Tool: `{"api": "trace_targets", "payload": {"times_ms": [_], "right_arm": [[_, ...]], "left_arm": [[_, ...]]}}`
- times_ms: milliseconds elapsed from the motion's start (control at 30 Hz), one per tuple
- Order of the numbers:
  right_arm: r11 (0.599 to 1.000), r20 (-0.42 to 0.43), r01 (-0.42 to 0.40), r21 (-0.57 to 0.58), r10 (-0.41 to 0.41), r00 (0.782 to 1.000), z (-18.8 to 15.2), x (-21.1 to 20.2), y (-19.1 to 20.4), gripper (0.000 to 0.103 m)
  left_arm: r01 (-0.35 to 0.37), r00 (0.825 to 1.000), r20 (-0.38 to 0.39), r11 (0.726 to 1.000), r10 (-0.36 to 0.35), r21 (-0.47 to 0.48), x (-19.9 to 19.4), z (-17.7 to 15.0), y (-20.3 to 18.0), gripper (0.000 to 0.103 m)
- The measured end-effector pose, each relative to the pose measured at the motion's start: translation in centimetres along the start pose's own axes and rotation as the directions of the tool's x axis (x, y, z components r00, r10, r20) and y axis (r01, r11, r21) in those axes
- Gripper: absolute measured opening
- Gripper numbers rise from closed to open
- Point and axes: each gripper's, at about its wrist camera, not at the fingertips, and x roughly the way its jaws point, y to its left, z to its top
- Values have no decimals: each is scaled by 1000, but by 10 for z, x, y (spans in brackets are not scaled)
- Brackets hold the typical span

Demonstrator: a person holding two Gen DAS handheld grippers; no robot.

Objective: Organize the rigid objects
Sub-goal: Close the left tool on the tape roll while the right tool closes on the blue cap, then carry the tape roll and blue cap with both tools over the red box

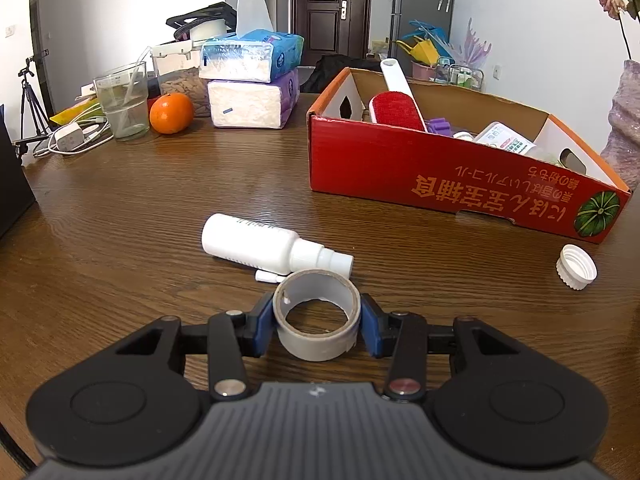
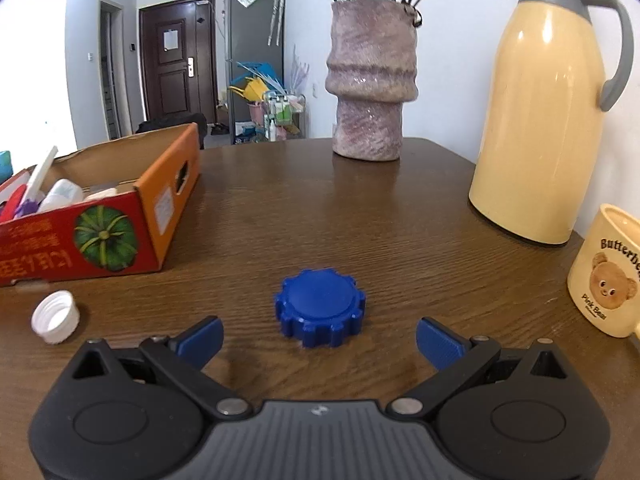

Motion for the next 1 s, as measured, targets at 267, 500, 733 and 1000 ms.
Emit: {"api": "trace_targets", "payload": {"times_ms": [267,500,733,1000], "right_arm": [[999,-42,7,41,-5,999,15,29,-5,98],[1000,3,-18,24,18,1000,15,24,-2,53],[999,89,-23,34,20,996,10,2,2,53],[994,188,-106,10,102,977,2,-41,23,53]], "left_arm": [[1,1000,-1,1000,-1,2,0,0,0,45],[1,1000,-2,1000,-1,2,0,0,-1,45],[6,1000,-2,1000,-6,0,0,0,0,45],[23,999,25,1000,-23,-6,-9,2,0,44]]}}
